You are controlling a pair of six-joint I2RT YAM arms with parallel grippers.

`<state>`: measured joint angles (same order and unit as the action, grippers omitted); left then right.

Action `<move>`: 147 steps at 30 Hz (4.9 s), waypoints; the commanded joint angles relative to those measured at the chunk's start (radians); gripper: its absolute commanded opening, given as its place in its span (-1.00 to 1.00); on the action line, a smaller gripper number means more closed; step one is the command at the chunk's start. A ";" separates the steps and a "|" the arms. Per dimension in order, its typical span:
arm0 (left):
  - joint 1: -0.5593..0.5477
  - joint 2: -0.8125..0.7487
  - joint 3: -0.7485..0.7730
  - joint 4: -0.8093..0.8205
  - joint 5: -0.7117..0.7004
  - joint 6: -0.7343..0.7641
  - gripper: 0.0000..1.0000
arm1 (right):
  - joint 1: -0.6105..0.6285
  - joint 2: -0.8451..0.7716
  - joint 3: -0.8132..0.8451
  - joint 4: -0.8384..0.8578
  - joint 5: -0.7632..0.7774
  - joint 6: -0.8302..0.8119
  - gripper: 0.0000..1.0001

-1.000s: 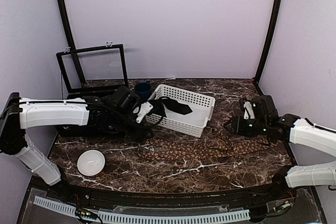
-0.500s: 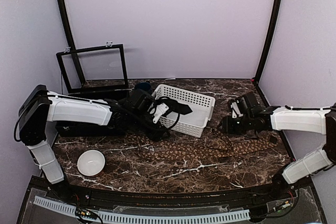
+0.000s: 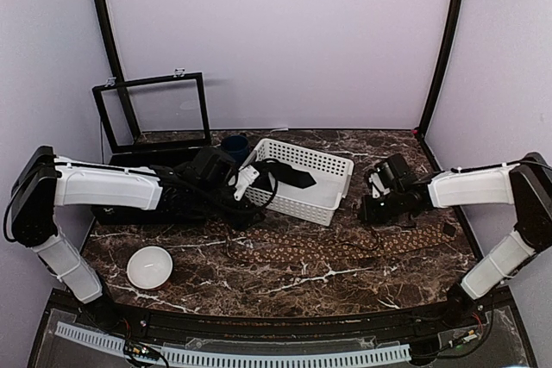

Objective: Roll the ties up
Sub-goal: Flatten out the tie at the center of the board.

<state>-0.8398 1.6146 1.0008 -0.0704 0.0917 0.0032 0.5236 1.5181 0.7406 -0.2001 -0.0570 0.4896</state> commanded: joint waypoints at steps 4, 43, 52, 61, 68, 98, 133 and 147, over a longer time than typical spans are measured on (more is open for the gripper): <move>0.046 -0.106 -0.056 0.045 0.040 -0.015 0.25 | 0.000 -0.428 -0.040 0.189 -0.159 -0.011 -1.00; -0.014 -0.070 -0.098 0.187 0.234 0.206 0.12 | -0.001 -0.592 -0.008 0.785 -0.491 0.055 -1.00; -0.047 -0.055 -0.040 0.668 0.570 0.051 0.30 | 0.036 -0.555 -0.067 0.959 -0.491 0.055 -1.00; -0.065 0.054 0.108 0.969 0.722 -0.161 0.59 | 0.220 -0.420 0.013 0.959 -0.491 0.055 -1.00; -0.125 0.107 0.145 0.997 0.698 -0.145 0.47 | 0.262 -0.368 0.060 0.932 -0.951 0.178 -1.00; -0.166 -0.200 -0.108 0.801 -0.303 0.392 -1.00 | 0.163 -0.516 0.000 0.464 -0.413 0.401 0.80; -0.183 -0.189 -0.091 0.832 -0.336 0.250 -1.00 | 0.333 -0.007 0.043 1.235 -0.411 0.480 0.83; -0.183 -0.185 -0.080 0.804 -0.338 0.268 -1.00 | 0.331 -0.111 0.072 0.971 -0.411 0.480 0.83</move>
<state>-1.0195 1.4452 0.9005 0.7296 -0.2440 0.2615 0.8467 1.4261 0.7815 0.8013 -0.4709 0.9703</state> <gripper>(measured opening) 0.018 0.915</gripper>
